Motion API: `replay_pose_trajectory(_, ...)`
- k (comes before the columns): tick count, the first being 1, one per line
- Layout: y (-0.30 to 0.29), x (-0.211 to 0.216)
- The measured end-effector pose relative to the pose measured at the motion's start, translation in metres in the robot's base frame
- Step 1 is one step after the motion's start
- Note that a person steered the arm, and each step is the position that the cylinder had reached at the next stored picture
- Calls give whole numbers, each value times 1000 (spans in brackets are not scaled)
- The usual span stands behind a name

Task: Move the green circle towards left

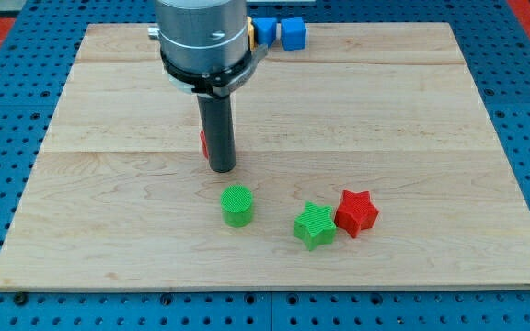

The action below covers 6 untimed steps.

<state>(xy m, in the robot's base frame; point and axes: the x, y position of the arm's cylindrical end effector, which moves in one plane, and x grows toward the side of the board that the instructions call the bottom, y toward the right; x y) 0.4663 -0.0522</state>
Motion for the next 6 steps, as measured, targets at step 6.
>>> replay_pose_trajectory(6, 113, 12)
